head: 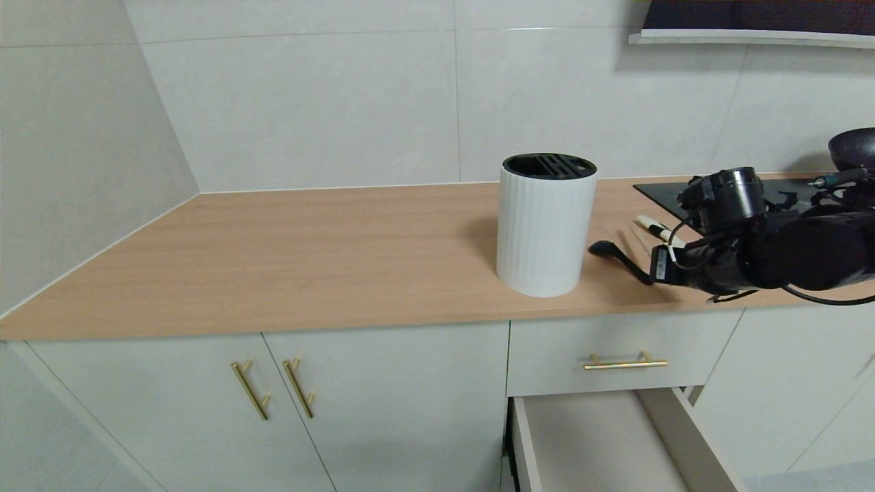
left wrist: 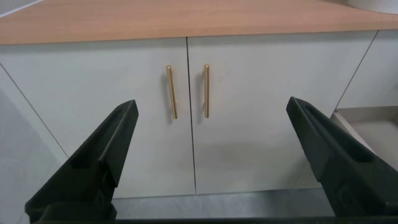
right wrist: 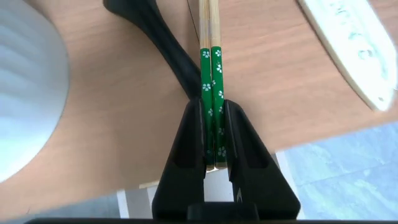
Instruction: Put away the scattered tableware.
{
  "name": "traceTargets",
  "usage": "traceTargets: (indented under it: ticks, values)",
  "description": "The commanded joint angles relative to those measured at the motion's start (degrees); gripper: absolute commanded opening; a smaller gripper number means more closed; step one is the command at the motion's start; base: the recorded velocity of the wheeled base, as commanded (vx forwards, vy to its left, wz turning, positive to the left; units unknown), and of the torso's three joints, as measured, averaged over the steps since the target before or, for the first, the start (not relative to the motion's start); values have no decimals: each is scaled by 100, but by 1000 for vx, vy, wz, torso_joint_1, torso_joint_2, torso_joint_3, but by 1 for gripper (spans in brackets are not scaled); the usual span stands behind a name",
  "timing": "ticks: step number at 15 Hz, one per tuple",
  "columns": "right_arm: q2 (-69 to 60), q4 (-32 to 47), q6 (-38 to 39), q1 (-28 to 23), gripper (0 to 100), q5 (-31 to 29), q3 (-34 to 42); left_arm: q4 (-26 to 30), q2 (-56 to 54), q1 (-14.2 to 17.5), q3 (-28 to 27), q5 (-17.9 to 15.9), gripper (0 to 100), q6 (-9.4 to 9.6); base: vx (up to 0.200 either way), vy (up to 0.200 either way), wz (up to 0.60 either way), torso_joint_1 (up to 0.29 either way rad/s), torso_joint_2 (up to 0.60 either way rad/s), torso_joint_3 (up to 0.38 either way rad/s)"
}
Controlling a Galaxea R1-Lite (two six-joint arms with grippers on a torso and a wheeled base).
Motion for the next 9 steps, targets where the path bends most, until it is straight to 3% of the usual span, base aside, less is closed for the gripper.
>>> traceTargets:
  ticks: [1, 5, 9]
  values:
    - [-1482, 454, 1, 263, 0, 73, 595, -1, 7, 8, 0, 1, 100, 0, 0, 0, 0, 0, 0, 0]
    - [-2686, 1288, -8, 430, 0, 583, 912, -1, 7, -1, 0, 1, 100, 0, 0, 0, 0, 0, 0, 0]
    - [-3758, 2888, -16, 562, 0, 1506, 894, -1, 7, 8, 0, 1, 100, 0, 0, 0, 0, 0, 0, 0]
